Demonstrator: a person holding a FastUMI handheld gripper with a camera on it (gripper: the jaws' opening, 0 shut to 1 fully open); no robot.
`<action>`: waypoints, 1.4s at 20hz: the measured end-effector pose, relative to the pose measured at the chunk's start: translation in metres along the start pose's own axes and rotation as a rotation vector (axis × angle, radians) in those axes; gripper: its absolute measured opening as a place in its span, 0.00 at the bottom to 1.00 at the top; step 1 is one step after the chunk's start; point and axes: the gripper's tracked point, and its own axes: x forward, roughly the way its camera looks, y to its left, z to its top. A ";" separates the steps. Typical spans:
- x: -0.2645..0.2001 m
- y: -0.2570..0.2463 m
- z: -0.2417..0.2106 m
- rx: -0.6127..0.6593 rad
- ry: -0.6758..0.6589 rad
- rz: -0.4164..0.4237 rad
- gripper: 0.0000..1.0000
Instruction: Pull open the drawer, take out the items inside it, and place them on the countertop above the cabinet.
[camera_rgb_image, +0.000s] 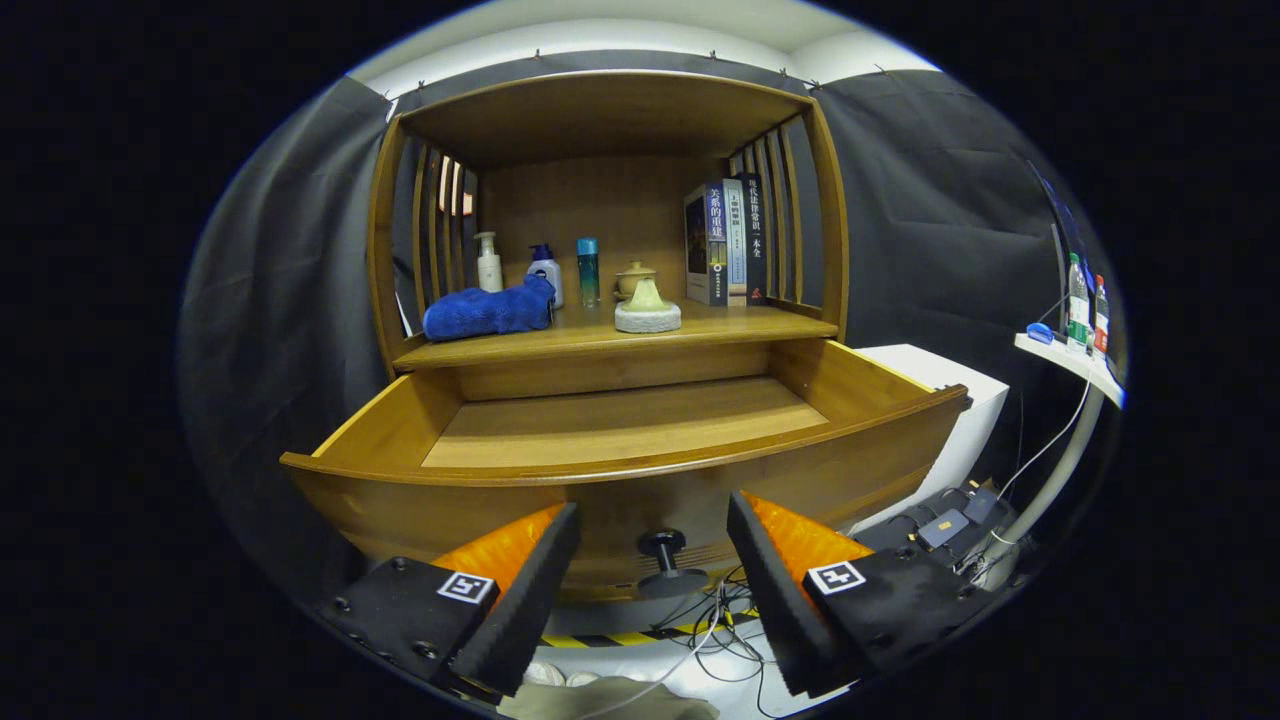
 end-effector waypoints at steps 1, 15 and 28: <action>0.001 0.000 0.001 -0.005 -0.002 -0.001 0.98; 0.062 0.015 0.022 0.001 0.006 0.004 0.99; 0.111 0.019 0.030 0.005 0.026 0.001 0.99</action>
